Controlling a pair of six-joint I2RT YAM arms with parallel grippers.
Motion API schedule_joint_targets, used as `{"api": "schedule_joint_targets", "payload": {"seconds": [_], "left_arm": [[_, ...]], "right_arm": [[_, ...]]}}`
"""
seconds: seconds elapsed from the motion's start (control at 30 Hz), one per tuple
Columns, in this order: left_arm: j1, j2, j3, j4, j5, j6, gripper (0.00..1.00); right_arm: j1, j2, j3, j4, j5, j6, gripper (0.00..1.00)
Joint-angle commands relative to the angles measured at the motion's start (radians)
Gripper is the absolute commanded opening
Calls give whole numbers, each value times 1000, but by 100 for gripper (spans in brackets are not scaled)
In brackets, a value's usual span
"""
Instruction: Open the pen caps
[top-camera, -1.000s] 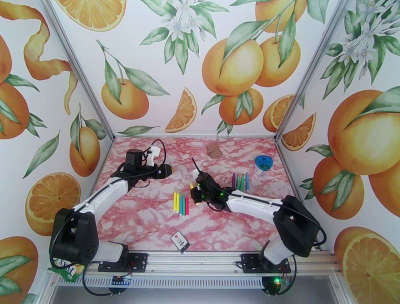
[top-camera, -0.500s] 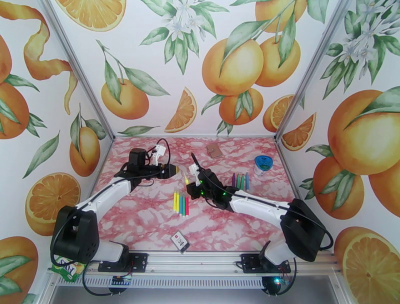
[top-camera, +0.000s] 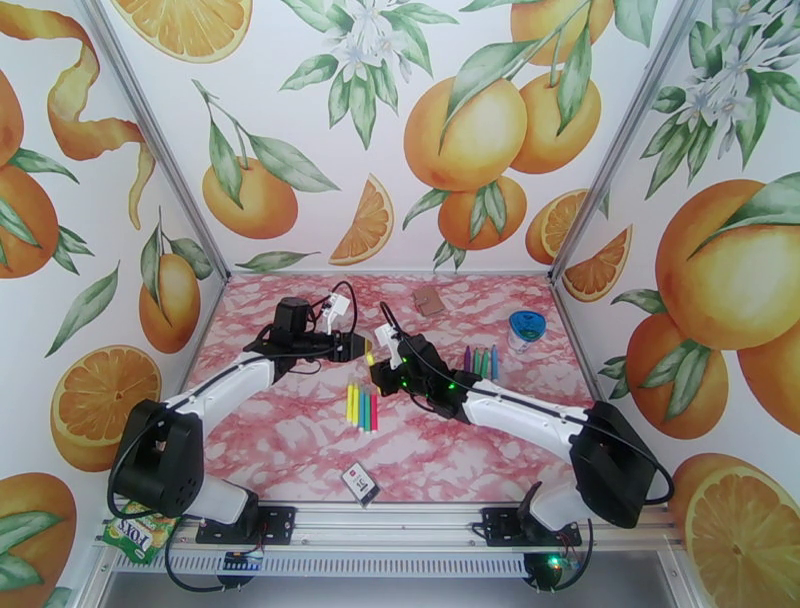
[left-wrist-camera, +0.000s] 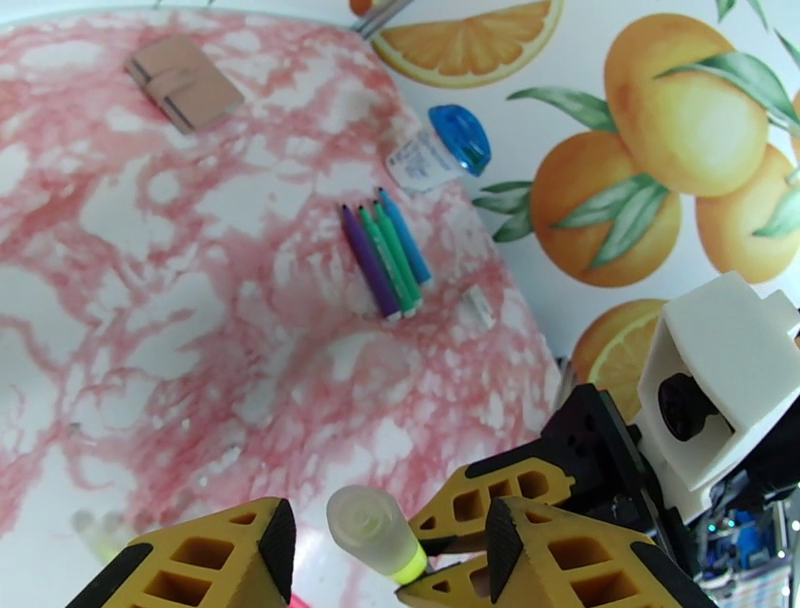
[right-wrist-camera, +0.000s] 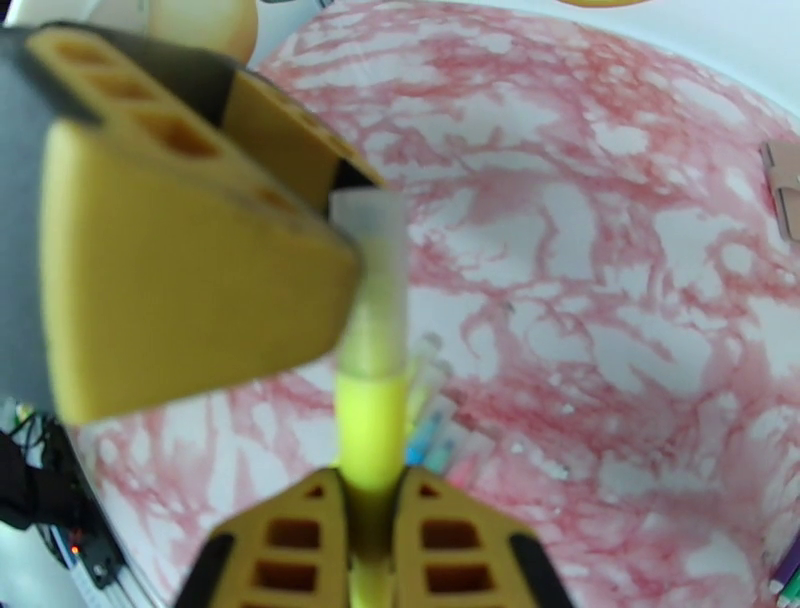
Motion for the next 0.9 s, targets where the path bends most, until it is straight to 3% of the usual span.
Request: {"api": "schedule_joint_targets", "payload": {"seconds": [0.0,0.6,0.87], "left_arm": [[-12,12,36,28,28,5,49],[-26,31,52,23,40,3,22],[-25,28,60,22,49,-7,15]], "right_arm": [[11,-24,29,45,-22,-18,12],[14,-32,27,47,-10,-27,13],[13,-14,29,43,10,-26,33]]}}
